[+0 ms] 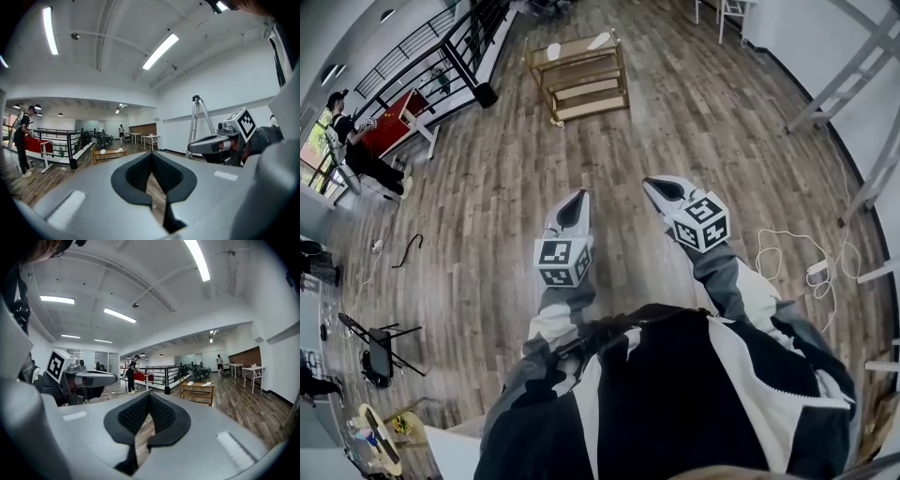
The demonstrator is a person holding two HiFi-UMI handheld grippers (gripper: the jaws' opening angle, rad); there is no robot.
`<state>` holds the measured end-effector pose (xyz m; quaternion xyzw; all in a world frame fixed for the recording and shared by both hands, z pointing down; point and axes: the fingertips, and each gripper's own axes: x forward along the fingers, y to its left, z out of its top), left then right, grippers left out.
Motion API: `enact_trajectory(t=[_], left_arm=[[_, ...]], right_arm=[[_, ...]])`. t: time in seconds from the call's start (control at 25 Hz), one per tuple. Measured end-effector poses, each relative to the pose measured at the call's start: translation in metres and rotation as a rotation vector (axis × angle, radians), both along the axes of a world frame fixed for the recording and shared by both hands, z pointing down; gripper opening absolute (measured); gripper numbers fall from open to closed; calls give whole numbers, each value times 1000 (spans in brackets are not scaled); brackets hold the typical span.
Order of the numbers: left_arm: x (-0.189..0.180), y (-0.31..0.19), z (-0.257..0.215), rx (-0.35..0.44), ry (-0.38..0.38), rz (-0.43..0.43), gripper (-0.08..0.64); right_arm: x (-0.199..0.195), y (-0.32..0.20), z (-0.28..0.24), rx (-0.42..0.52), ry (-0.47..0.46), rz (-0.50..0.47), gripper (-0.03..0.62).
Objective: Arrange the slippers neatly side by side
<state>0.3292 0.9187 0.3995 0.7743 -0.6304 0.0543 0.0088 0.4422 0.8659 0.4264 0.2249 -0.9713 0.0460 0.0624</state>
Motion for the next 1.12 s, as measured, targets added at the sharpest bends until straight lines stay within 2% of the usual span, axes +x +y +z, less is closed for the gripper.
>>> enact_trajectory(t=[0.28,0.44,0.6,0.84,1.12], left_arm=[[2,-3,-1,0,-11,-1,12],[0,-3,4,-13,-8,1,12],[-6,-10,10,-30,1,0,12],[-17,-41,18,-44,9,28,12],[-53,-92,19,-47,23,58,12]], right_arm=[[-4,0,0,-6,-12,-38,5],[-11,5,-1,-46,-42,-79,5],[-20,4,-5,-28,-49,-95,5],[-29,-21,5,-35,-28,-67,5],[-55,-71,7,-33,-11,-13,5]])
